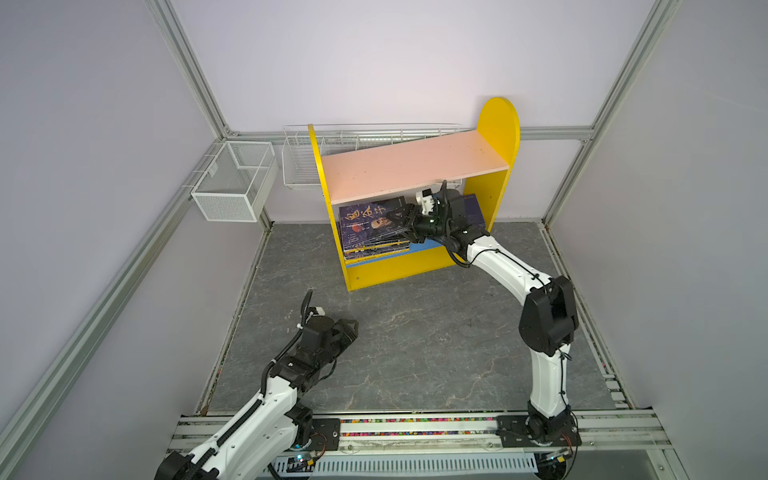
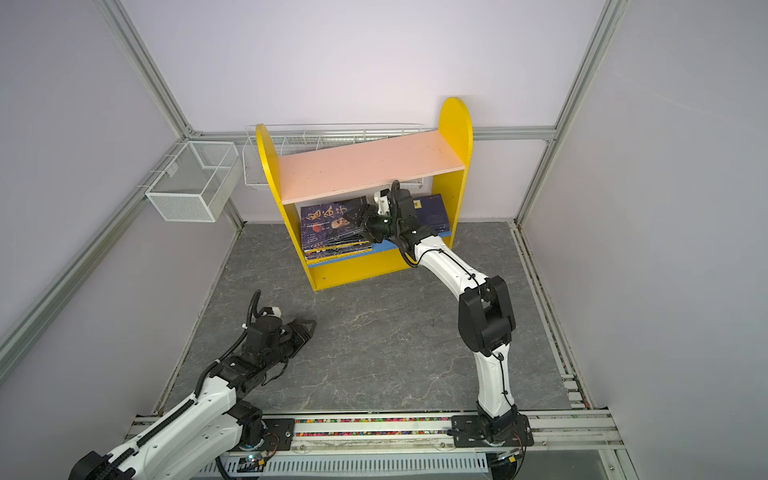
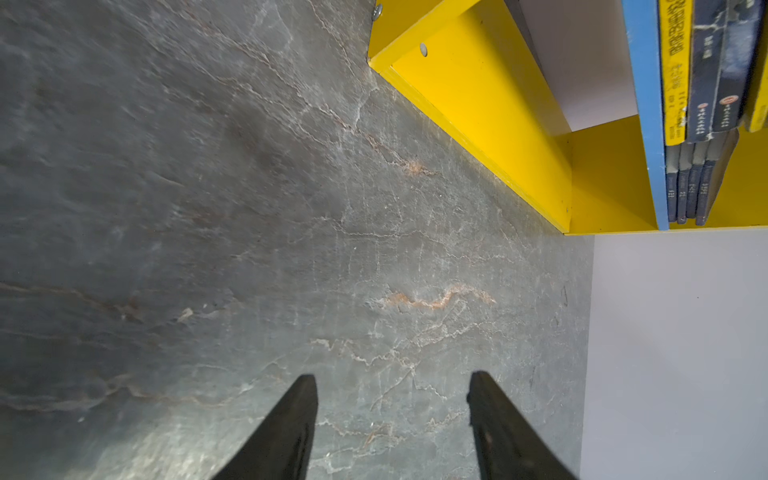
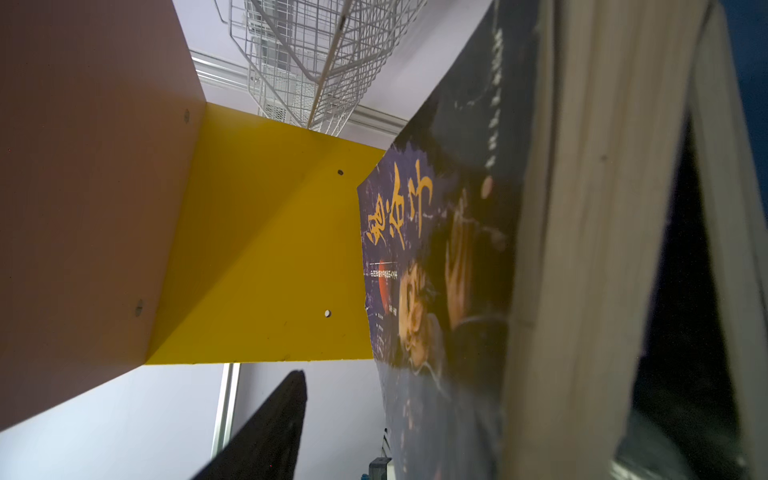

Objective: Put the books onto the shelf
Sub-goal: 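Push the purple book square on the stack with the right gripper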

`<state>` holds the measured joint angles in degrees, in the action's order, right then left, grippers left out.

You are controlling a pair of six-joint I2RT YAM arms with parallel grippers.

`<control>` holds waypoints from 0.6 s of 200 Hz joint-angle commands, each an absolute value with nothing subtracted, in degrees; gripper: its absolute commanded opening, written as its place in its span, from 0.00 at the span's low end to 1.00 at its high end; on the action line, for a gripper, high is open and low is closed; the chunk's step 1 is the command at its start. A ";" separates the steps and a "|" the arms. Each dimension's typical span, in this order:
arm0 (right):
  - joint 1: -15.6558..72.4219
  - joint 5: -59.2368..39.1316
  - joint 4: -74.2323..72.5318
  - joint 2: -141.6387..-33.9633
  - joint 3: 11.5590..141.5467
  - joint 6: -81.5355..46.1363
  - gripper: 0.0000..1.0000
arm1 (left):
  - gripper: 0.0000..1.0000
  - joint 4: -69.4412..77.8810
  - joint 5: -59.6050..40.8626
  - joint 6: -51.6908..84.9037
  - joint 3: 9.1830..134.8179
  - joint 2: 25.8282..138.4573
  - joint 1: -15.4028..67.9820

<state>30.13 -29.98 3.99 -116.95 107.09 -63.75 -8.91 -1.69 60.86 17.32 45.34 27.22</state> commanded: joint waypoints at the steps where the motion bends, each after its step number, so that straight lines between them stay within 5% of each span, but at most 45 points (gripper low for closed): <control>1: 30.45 -31.21 11.26 -117.43 111.30 -65.83 0.71 | 0.59 -9.36 -0.74 61.35 16.25 44.65 27.16; 120: 30.17 -34.41 12.22 -120.77 110.29 -83.65 0.89 | 0.59 -12.04 0.04 61.65 16.13 40.80 27.19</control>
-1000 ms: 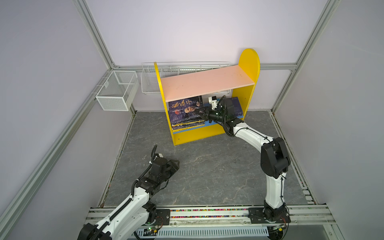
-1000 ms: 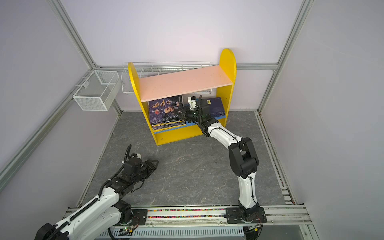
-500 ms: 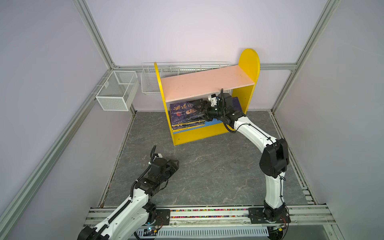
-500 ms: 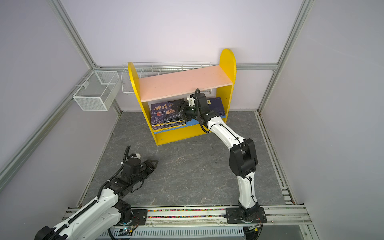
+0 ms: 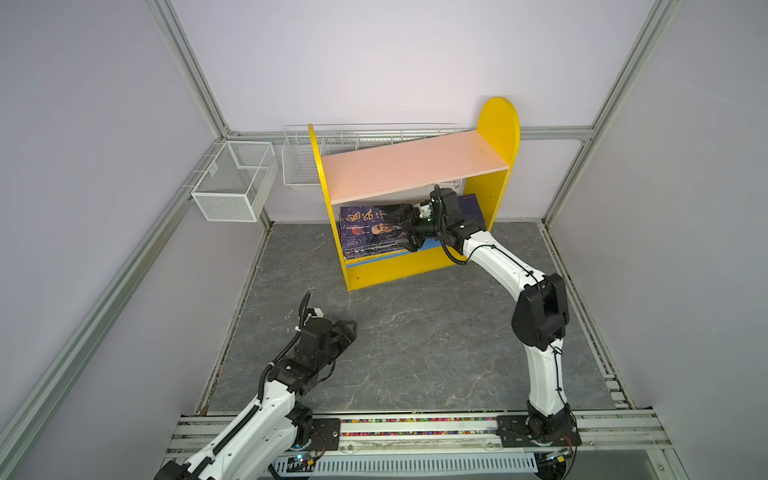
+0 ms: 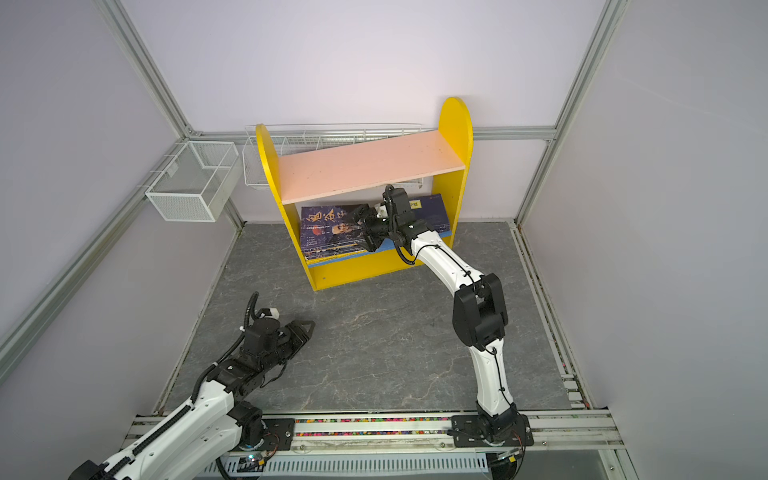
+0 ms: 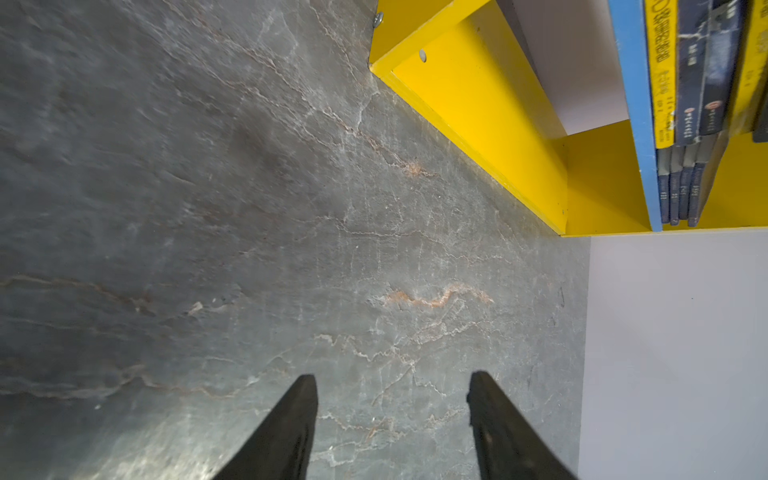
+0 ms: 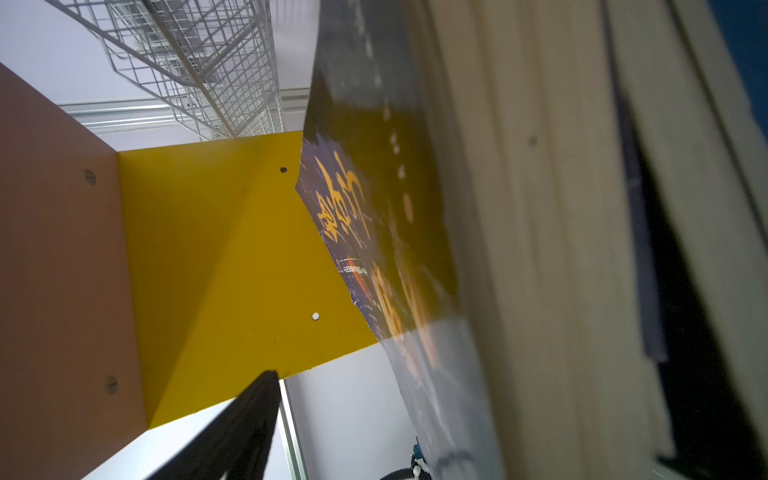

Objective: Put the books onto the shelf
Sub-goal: 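Push the purple book square on the stack with the right gripper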

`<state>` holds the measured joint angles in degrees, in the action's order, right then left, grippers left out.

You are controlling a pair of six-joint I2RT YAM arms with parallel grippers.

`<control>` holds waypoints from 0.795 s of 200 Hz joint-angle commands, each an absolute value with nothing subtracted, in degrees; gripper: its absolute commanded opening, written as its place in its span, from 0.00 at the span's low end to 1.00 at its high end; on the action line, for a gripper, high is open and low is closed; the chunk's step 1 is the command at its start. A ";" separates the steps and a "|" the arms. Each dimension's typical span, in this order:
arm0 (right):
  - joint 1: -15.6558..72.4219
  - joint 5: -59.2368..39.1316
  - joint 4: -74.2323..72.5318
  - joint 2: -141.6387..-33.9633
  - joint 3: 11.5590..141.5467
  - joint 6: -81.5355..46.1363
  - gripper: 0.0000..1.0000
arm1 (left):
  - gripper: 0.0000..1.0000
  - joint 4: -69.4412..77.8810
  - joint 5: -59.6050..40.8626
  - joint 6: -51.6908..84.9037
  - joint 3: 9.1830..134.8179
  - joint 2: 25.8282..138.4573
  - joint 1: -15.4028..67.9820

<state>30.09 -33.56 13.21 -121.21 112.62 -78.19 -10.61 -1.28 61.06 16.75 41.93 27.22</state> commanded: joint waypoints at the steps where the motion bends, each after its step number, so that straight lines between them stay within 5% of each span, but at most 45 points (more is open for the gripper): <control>1: 30.12 -34.39 12.22 -120.72 110.21 -83.75 0.89 | 0.59 -12.08 0.06 61.63 16.15 40.79 27.17; 159: 28.77 -34.36 18.12 -118.46 108.52 -79.50 0.94 | 0.59 -11.39 -0.21 61.66 15.95 40.86 27.16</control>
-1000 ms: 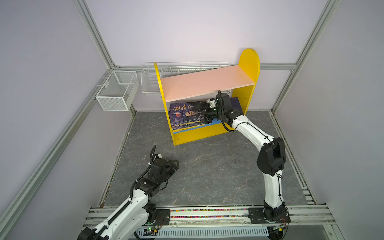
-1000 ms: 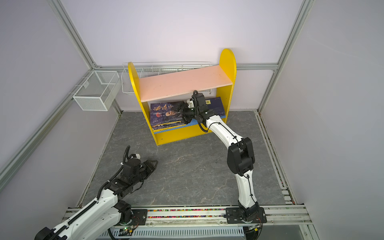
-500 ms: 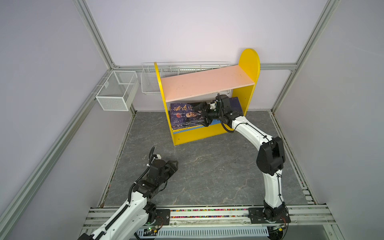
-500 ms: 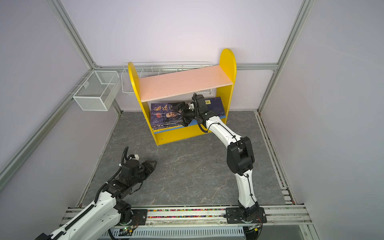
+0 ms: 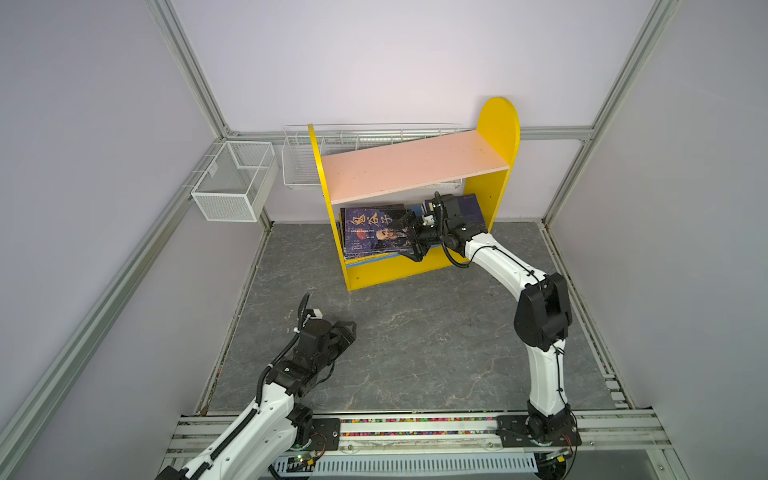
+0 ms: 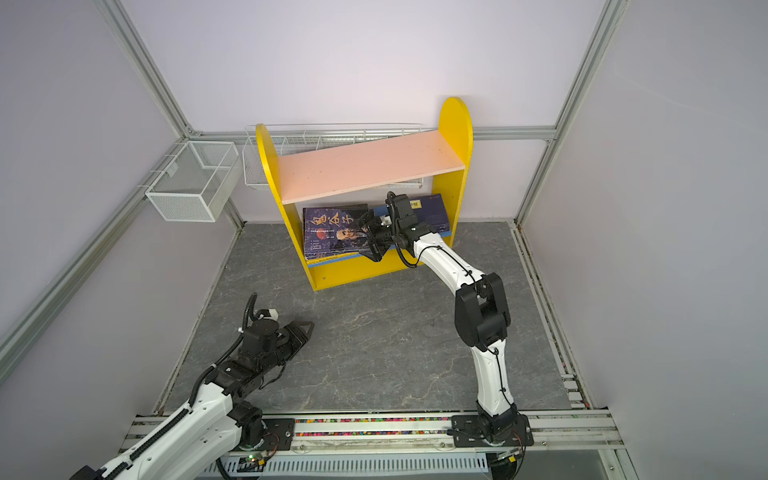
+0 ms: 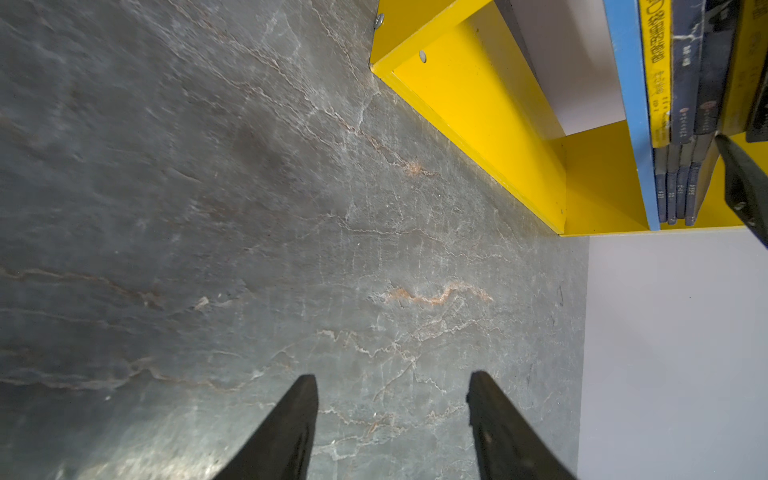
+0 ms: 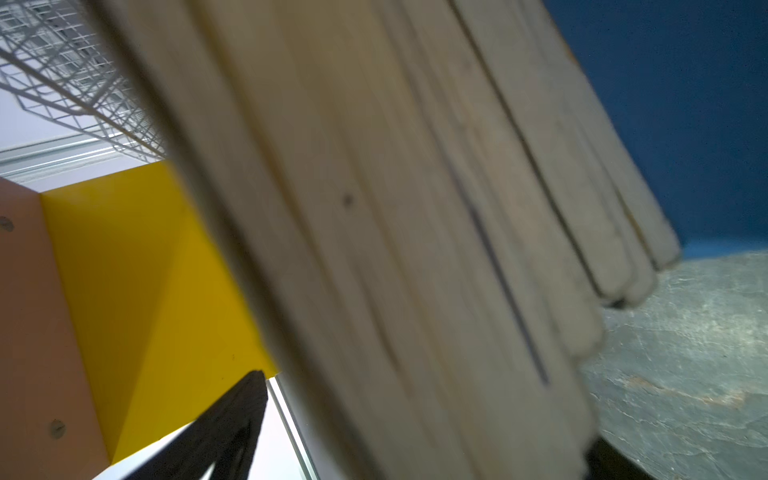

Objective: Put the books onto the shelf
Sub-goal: 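Push the purple book square on the stack with the right gripper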

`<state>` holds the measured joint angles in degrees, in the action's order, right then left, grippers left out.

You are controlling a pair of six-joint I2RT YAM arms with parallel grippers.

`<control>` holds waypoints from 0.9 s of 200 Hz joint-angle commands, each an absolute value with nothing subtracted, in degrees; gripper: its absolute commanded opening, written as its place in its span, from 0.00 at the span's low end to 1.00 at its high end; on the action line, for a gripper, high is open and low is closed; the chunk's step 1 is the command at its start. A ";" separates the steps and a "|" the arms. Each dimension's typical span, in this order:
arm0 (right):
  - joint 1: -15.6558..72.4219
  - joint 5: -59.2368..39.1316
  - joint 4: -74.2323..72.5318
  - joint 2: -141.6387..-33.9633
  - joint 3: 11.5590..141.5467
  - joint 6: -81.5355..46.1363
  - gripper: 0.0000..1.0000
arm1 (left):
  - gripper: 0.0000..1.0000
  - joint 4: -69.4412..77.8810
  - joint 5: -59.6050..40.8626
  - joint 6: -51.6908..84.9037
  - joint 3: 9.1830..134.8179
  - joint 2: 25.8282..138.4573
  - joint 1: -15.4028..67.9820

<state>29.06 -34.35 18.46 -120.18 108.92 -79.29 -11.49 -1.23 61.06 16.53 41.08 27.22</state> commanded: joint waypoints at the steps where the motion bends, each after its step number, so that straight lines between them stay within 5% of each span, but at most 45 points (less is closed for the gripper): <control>1: 28.80 -34.36 18.07 -118.47 108.57 -79.48 0.94 | 0.59 -11.37 -0.19 61.64 15.97 40.86 27.16; 94: 28.84 -35.60 13.65 -124.77 117.85 -83.94 0.94 | 0.59 -10.28 -0.66 61.63 15.95 41.88 27.16; 180: 29.34 -34.69 14.32 -120.55 107.82 -81.38 0.95 | 0.58 -10.20 -0.65 61.61 15.86 41.93 27.16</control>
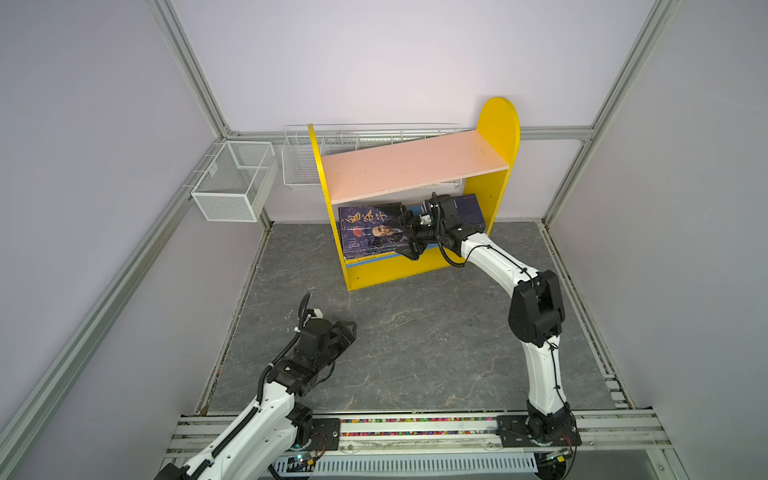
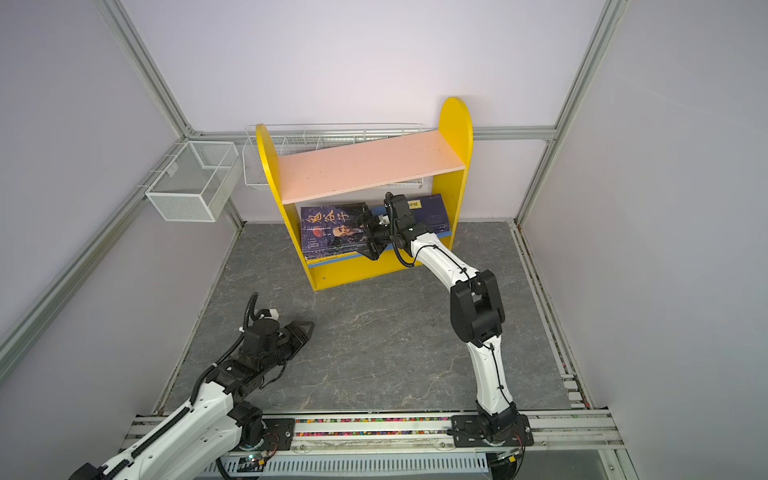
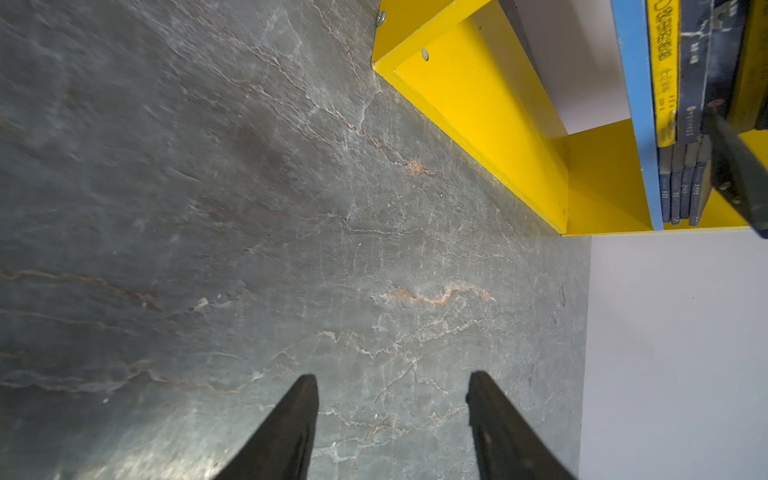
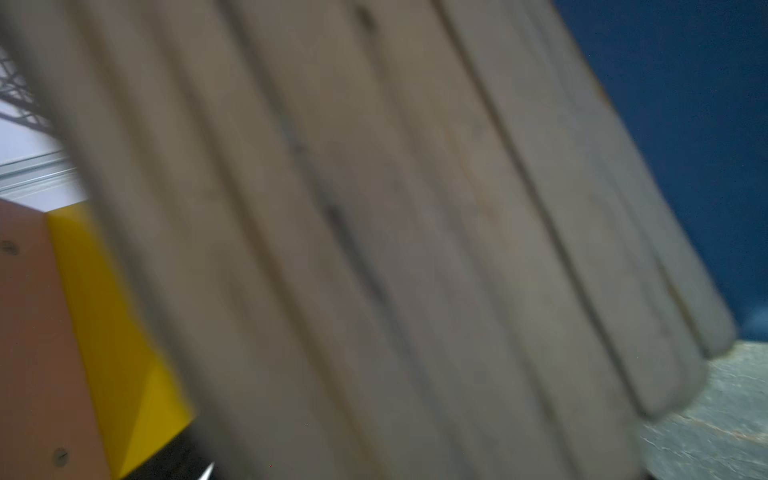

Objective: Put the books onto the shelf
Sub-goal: 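Push the purple book square on the stack with the right gripper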

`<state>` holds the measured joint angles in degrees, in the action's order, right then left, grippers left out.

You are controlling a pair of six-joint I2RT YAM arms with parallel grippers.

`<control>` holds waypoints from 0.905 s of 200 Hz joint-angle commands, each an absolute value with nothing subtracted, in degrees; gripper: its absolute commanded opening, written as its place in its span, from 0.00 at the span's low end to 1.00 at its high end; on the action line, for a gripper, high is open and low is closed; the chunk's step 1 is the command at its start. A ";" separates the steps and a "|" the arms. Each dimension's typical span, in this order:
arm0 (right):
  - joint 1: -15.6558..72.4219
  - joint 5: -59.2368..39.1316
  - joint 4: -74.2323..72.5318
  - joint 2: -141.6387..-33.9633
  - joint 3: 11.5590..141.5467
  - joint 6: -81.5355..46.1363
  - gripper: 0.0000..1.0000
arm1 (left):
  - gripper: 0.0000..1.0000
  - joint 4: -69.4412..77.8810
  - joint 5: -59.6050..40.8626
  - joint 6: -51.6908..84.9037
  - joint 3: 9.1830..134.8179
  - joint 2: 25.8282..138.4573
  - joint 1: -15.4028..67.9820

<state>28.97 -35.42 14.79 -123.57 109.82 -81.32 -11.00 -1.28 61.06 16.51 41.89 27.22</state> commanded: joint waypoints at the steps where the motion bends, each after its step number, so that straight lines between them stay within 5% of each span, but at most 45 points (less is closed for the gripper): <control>1: 29.35 -34.66 14.33 -120.52 107.75 -81.34 0.95 | 0.58 -10.20 -0.68 61.61 15.84 42.01 27.16; 115: 30.62 -22.90 27.12 -102.78 96.60 -52.41 0.88 | 0.59 -10.47 -0.34 61.61 15.64 41.58 27.16; 129: 31.26 -21.72 29.95 -102.13 95.46 -50.30 0.72 | 0.59 -9.95 -0.30 61.66 15.47 42.05 27.16; 142: 31.53 -22.59 29.85 -102.66 94.27 -49.71 0.38 | 0.59 -9.17 -0.50 61.68 15.38 42.73 27.18; 155: 31.66 -24.06 29.42 -104.07 94.31 -49.99 0.15 | 0.59 -8.49 -0.77 61.67 15.47 42.90 27.16; 164: 32.06 -24.90 28.57 -105.05 94.71 -50.30 0.07 | 0.58 -8.27 -0.88 61.61 15.62 44.63 27.16; 181: 32.66 -26.50 26.56 -107.14 96.16 -51.12 0.07 | 0.58 -8.34 -0.96 61.68 15.91 45.25 27.19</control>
